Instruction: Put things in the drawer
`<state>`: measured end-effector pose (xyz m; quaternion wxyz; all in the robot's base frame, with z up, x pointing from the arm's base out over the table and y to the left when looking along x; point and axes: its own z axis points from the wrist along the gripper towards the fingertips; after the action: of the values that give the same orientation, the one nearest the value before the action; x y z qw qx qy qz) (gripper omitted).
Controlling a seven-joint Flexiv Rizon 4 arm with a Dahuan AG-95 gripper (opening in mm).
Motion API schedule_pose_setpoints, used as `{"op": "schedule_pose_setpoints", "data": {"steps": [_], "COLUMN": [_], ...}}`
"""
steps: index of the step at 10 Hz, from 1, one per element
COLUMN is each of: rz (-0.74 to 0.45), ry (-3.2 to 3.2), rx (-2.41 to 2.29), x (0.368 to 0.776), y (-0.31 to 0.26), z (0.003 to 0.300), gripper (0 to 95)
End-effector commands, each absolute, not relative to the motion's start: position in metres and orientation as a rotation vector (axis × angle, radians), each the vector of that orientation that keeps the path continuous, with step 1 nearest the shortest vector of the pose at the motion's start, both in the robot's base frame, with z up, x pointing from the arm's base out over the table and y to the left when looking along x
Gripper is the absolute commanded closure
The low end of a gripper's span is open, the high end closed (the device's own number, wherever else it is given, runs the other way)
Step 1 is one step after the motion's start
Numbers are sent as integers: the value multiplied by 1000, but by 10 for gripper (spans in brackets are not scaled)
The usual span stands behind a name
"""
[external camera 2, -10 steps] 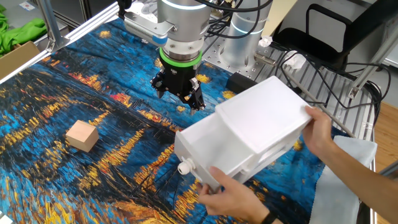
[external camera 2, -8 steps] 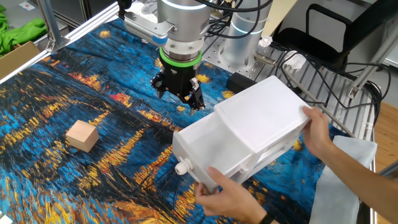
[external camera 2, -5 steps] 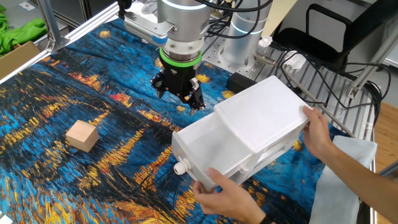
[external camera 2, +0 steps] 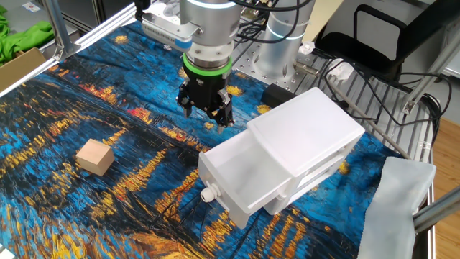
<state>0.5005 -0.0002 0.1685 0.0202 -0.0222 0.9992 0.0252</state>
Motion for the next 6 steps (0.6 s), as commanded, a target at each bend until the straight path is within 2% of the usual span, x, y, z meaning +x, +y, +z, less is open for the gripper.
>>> {"op": "schedule_pose_setpoints", "data": {"steps": [1,6], "rz": [224,192], "ry": [3020,3035], "rx": [-205,-212], "x": [501,501], "y": [1,1], "z": [168,167], "gripper": [950,950]}}
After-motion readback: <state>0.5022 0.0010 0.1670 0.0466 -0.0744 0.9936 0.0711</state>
